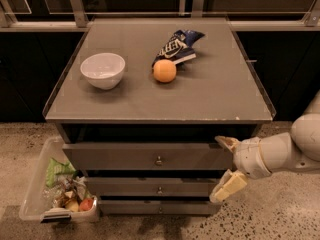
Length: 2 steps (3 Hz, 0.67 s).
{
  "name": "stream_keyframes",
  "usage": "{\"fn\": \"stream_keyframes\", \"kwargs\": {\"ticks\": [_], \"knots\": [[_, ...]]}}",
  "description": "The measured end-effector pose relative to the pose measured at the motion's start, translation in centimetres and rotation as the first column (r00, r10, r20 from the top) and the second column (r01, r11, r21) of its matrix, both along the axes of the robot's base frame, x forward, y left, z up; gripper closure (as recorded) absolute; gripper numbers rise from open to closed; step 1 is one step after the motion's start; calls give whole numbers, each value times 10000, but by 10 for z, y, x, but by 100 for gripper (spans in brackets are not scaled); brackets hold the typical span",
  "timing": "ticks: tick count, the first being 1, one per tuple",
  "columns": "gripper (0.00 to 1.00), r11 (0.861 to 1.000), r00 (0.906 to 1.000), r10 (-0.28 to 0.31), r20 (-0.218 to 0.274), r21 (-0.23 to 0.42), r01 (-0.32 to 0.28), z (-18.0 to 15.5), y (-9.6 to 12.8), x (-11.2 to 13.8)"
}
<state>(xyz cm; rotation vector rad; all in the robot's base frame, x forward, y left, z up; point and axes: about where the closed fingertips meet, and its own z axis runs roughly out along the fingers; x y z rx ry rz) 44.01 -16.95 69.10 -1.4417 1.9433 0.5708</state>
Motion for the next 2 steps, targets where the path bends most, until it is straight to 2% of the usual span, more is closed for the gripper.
{"fn": "stream_keyframes", "kwargs": {"ticks": [2], "knots": [[0, 9994, 9998, 193, 40, -305, -191, -18, 7, 45]]}}
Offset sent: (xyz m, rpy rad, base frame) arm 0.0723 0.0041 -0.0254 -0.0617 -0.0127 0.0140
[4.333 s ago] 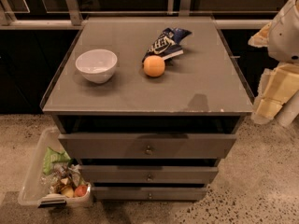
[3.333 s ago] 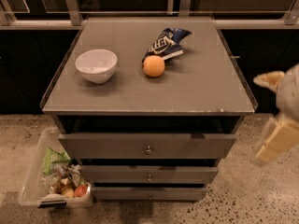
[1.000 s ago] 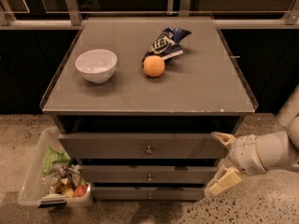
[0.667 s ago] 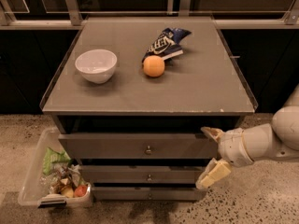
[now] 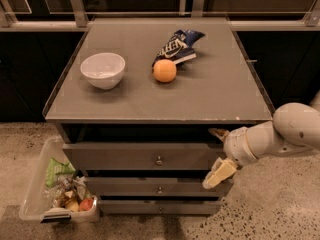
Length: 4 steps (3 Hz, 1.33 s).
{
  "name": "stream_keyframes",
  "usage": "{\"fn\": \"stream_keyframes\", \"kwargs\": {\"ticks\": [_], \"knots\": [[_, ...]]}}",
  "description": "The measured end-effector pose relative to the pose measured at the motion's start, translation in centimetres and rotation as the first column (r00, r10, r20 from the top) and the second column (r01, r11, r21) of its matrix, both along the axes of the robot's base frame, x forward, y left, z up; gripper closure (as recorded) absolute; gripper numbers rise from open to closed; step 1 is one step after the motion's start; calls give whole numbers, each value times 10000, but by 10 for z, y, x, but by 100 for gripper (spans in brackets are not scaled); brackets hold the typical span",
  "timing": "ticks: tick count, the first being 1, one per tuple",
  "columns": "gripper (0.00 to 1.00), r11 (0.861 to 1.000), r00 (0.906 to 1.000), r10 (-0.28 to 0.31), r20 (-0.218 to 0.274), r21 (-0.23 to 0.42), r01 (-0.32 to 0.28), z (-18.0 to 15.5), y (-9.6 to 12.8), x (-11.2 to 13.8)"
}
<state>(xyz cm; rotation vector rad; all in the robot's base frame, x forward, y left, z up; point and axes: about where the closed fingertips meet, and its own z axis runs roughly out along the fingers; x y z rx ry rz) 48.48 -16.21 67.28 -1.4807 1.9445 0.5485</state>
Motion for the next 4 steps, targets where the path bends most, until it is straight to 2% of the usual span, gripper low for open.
{"fn": "stream_keyframes", "kwargs": {"ticks": [2, 4], "knots": [[0, 9987, 9984, -438, -361, -290, 428, -25, -13, 19], [0, 9978, 9967, -557, -597, -405, 534, -31, -17, 20]]}}
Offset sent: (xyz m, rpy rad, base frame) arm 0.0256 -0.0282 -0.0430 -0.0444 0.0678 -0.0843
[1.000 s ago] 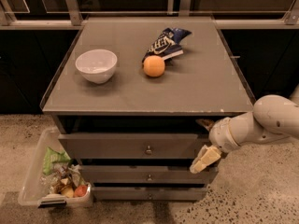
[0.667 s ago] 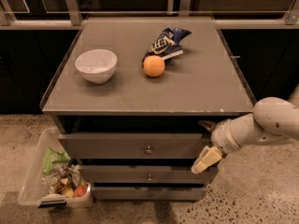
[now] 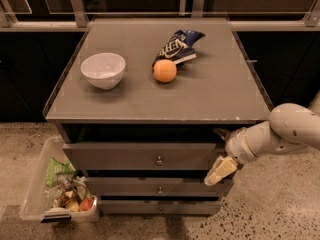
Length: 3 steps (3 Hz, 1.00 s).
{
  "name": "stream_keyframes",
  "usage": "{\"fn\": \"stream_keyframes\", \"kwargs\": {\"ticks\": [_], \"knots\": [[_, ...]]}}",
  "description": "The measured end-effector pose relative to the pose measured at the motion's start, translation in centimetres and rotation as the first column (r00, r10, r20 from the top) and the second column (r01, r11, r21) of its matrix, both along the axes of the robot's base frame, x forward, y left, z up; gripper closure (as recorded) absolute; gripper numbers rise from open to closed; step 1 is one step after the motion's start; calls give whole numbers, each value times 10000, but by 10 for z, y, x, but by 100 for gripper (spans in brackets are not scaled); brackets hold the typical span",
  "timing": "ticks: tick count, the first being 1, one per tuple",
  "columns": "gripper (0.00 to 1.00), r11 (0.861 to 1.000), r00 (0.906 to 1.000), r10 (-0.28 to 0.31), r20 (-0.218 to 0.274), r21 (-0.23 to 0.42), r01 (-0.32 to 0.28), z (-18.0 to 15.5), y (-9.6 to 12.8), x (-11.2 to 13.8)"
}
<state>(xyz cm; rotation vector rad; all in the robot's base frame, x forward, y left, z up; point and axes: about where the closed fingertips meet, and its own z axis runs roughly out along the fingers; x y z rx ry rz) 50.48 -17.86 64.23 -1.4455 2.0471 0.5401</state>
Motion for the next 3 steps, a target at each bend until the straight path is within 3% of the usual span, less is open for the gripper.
{"fn": "stream_keyframes", "kwargs": {"ticks": [1, 2, 3], "knots": [[0, 9958, 9945, 294, -1001, -834, -378, 6, -3, -16], [0, 9891, 9702, 200, -2414, -1366, -543, 20, -12, -54], [0, 9861, 9561, 37, -2929, -1576, -521, 37, -22, -94]]}}
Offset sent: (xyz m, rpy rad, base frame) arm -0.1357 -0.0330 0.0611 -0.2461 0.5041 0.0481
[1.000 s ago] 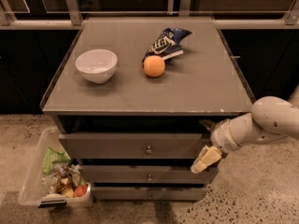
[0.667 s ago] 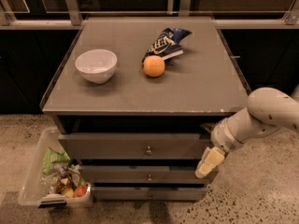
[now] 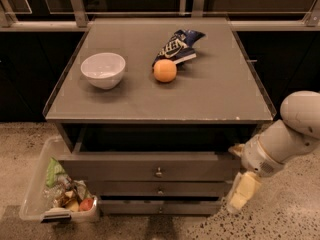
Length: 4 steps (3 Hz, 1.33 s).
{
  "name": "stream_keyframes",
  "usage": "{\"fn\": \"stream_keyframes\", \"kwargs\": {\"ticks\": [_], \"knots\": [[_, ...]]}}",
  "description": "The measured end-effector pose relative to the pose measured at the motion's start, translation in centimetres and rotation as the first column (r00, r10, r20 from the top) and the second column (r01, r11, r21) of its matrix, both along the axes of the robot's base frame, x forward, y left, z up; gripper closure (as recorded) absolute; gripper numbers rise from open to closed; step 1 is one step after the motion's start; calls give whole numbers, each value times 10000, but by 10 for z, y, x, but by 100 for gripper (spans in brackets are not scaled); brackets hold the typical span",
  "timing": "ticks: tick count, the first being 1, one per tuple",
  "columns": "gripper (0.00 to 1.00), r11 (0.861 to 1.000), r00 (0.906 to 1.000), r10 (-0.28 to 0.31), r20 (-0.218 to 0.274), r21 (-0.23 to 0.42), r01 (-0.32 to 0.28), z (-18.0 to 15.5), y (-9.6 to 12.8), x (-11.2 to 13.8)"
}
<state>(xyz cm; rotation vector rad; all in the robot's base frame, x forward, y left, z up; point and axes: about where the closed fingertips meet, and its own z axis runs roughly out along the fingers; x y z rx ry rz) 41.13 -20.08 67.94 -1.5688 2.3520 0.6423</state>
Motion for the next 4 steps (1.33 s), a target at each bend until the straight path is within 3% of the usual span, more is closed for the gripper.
{"fn": "stream_keyframes", "kwargs": {"ticks": [1, 2, 3, 4], "knots": [[0, 9986, 9990, -439, -14, 280, 439, 9, -12, -46], [0, 9983, 9987, -509, -15, 283, 509, 9, -15, -49], [0, 9992, 9993, -307, 212, 257, 302, 11, -6, -34], [0, 9994, 9939, 350, 1042, 8, -353, 34, 25, 3]]}}
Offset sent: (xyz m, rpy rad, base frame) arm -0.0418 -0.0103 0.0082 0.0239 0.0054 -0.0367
